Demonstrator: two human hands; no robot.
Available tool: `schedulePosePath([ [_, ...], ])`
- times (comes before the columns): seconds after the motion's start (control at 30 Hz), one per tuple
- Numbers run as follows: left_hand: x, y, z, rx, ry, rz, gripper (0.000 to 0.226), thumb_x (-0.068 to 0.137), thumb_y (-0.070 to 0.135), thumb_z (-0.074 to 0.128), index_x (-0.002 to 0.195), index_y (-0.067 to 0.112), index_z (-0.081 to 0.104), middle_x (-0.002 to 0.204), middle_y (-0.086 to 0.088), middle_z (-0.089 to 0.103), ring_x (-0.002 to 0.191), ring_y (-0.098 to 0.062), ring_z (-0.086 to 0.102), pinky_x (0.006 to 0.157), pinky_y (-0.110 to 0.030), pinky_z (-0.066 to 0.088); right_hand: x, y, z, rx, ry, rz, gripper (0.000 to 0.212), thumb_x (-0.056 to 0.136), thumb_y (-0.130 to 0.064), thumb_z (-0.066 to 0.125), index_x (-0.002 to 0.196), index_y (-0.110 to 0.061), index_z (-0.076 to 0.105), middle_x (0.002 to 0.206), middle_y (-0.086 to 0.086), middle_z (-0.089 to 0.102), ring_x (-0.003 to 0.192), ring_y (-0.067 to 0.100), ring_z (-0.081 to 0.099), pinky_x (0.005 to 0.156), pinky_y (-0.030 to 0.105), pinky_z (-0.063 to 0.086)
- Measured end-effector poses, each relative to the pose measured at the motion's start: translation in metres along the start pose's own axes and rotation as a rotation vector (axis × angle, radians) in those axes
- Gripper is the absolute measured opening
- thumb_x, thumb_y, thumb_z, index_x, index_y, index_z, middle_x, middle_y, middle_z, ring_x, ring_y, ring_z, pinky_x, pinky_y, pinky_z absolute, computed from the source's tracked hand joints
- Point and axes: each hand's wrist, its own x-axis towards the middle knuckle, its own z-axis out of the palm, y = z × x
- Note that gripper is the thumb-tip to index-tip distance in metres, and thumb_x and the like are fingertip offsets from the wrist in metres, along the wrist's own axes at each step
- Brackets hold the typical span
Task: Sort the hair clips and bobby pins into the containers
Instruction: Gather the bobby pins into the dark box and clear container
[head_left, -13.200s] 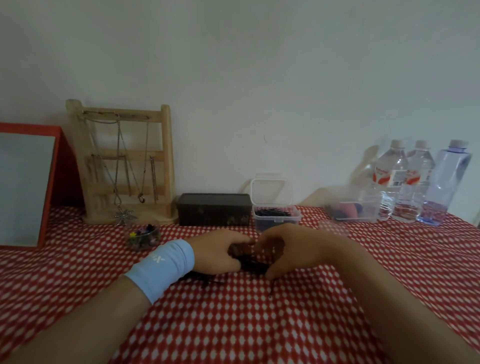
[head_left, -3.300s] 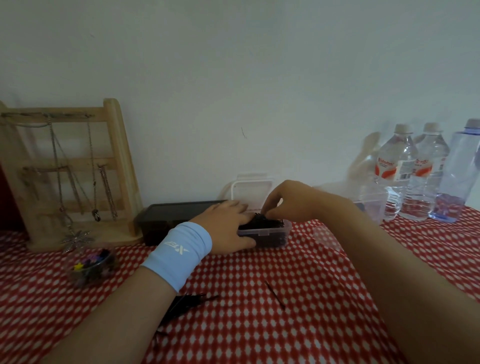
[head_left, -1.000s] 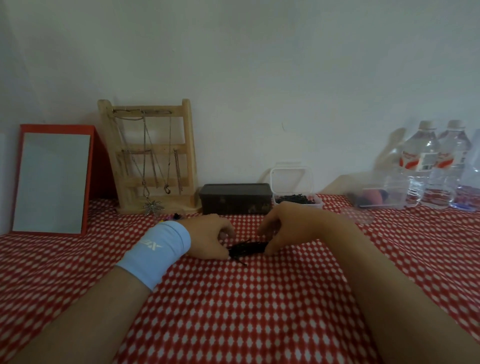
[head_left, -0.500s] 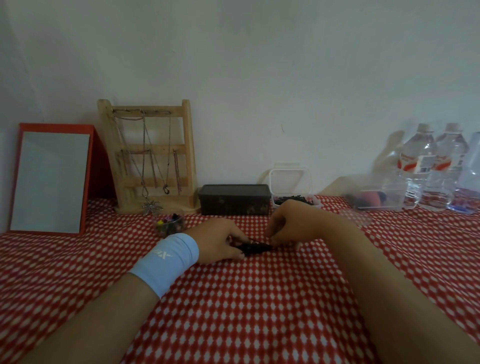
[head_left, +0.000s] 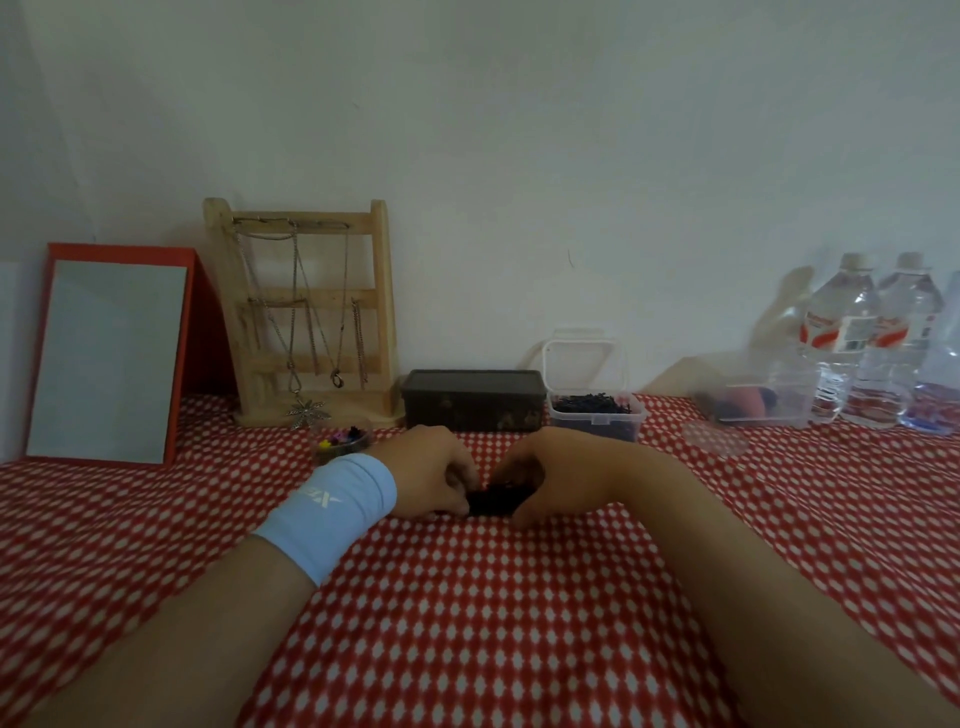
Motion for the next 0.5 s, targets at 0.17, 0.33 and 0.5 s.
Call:
schedulePosePath([
  [0.17, -0.003, -0.002, -0.007, -0.005, -0.07, -0.055, 0.057, 0.081, 0.041, 0.072, 0.133, 0.027, 0.055, 0.11, 0.014, 0.062, 0.097, -0.005, 0.058, 0.087, -0.022, 0.048, -0.002, 0.001, -0.003, -0.011, 0.004, -0.018, 0.056, 0.087, -0.012, 0.064, 0.138, -0.032, 0.057, 0.133, -0.01, 0.06, 0.107, 0.007, 0.058, 0.1, 0.033, 0.051],
  [0.33, 0.0, -0.001, 0.003, 0.037, -0.069, -0.046, 0.069, 0.075, 0.056, 0.073, 0.134, 0.026, 0.053, 0.129, 0.007, 0.059, 0.108, -0.011, 0.058, 0.094, -0.027, 0.048, -0.001, -0.004, 0.0, 0.051, -0.031, 0.018, 0.055, 0.08, -0.053, 0.075, 0.13, -0.033, 0.063, 0.125, -0.015, 0.061, 0.106, 0.005, 0.058, 0.096, 0.028, 0.048],
  [0.5, 0.001, 0.003, 0.005, 0.003, 0.034, 0.037, 0.036, 0.084, 0.04, 0.071, 0.116, 0.025, 0.069, 0.109, 0.009, 0.067, 0.091, -0.004, 0.059, 0.075, -0.014, 0.043, 0.005, -0.001, 0.005, -0.01, 0.068, -0.005, 0.035, 0.085, -0.038, 0.076, 0.119, -0.033, 0.073, 0.109, -0.016, 0.07, 0.092, 0.0, 0.06, 0.087, 0.022, 0.047],
])
